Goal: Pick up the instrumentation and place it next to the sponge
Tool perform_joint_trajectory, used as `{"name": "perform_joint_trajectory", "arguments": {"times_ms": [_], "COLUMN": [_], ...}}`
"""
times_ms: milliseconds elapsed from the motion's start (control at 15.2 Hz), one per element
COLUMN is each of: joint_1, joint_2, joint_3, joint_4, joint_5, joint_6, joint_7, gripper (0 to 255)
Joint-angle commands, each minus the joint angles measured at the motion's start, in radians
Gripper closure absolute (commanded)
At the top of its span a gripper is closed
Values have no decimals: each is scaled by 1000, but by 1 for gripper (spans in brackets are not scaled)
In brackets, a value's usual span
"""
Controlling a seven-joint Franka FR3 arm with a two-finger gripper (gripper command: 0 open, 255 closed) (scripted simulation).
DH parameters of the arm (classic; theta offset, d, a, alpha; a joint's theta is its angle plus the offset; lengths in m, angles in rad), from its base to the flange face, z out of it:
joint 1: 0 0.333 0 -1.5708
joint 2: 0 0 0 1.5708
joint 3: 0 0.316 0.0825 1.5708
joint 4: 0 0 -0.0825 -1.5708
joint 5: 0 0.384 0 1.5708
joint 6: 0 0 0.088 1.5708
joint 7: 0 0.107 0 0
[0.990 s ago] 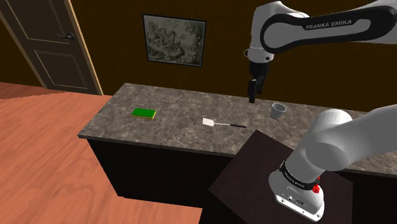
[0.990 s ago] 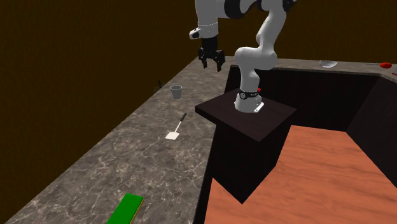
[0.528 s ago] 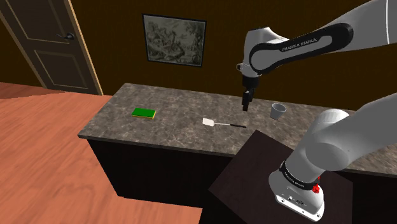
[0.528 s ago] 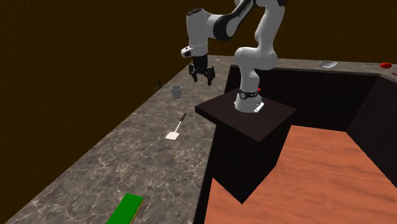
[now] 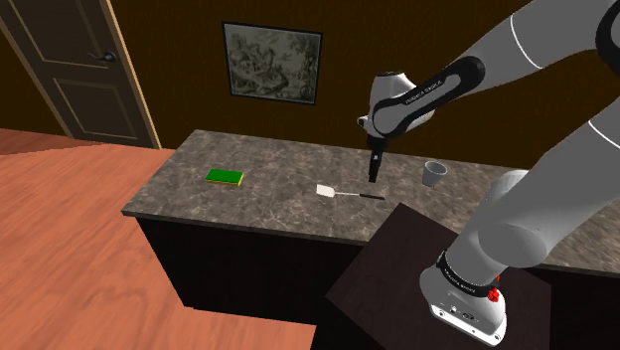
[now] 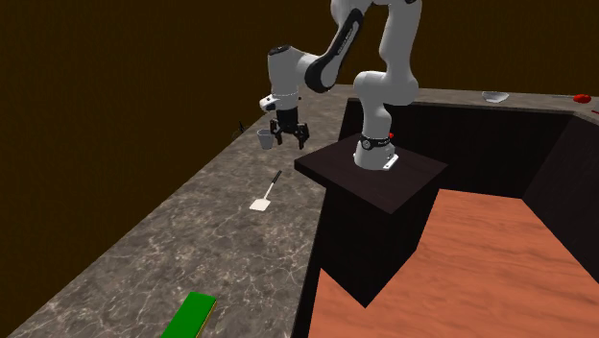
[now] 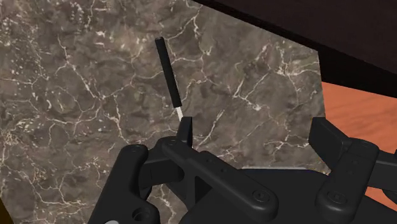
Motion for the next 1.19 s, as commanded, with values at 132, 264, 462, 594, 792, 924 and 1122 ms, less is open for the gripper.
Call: {"name": "perform_joint_trajectory", "arguments": {"times_ms": [132,264,462,594,792,924,1122], "joint_1": [25,27,2,-33,-64,-77,-96], "joint_2": [198,295,438,528,587,616,660], "joint_3": [-36,-36,-1,41,77,91,114], "joint_4": [45,78,141,191,222,227,237], "joint_5": [77,143,255,319,352,368,391], "joint_6": [174,243,329,375,408,432,467], "joint_7": [-145,-234,-373,-457,-501,-512,-529], "gripper": [0,0,0,0,0,0,0]}}
